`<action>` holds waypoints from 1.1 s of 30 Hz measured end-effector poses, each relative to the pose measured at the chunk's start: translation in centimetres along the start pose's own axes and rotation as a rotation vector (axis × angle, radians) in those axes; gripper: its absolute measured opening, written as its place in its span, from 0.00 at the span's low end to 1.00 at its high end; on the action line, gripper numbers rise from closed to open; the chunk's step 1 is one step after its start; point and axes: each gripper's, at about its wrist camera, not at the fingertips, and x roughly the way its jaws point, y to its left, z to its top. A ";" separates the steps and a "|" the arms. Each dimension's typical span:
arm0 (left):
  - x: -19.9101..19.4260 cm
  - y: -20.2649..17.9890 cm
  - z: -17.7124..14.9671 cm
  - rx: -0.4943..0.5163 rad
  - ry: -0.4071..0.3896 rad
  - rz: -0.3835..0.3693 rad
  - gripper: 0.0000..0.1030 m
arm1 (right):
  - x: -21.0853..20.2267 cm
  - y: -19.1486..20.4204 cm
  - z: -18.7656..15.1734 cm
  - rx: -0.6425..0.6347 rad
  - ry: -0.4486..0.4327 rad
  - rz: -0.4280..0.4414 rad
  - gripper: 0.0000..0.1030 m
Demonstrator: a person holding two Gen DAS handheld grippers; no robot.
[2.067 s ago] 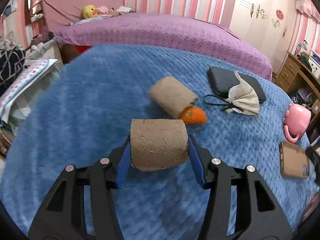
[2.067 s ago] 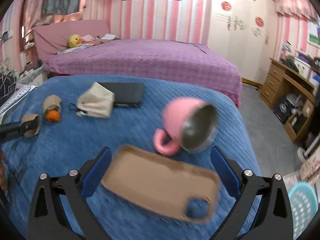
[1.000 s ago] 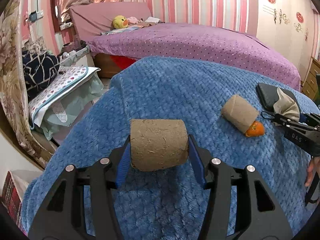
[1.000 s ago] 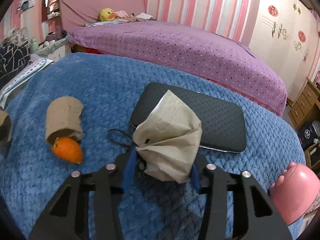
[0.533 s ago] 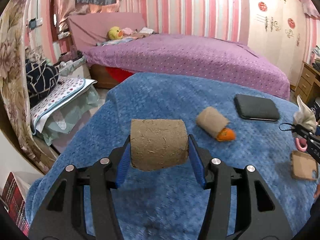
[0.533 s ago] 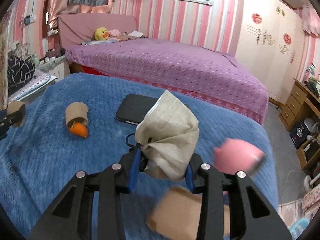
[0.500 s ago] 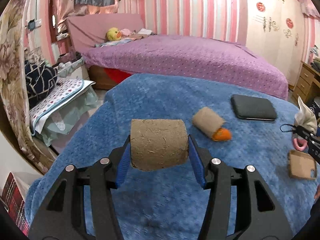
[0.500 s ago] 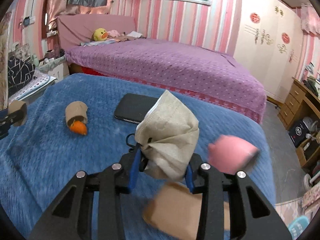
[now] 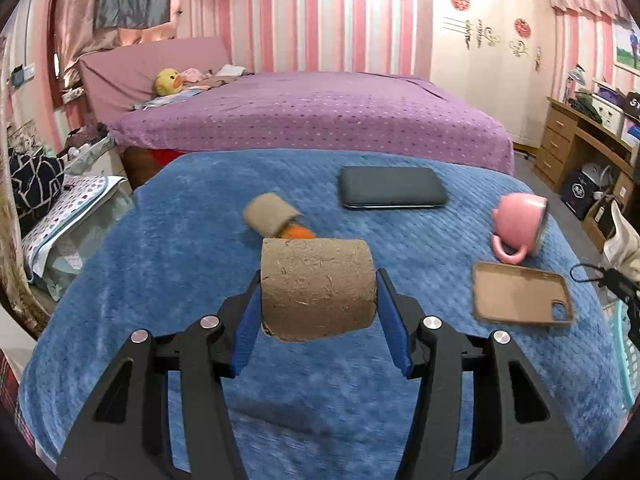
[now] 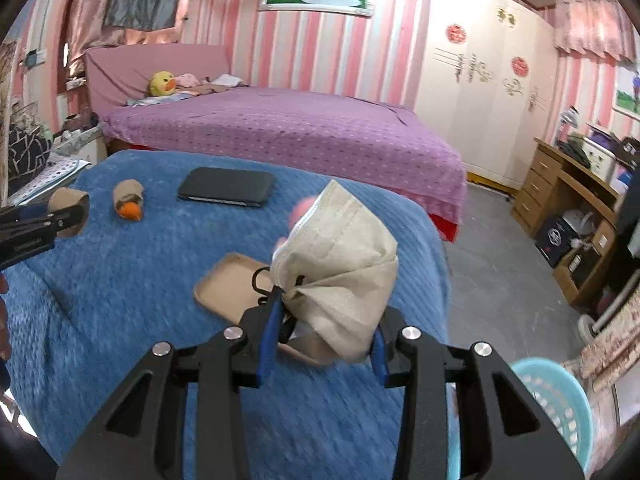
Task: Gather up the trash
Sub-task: 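Lift the cardboard tube with the left tool while the right tool lifts the beige pouch, then carry the tube and pouch over the light-blue basket with both tools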
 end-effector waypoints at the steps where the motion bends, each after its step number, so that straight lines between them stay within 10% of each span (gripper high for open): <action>1: -0.2 -0.8 -0.2 0.002 0.002 -0.013 0.51 | -0.4 -0.8 -0.7 0.012 0.004 -0.008 0.37; 33: -5.3 -15.5 -3.5 0.133 -0.100 -0.120 0.51 | -3.9 -16.8 -8.2 0.220 0.028 -0.186 0.37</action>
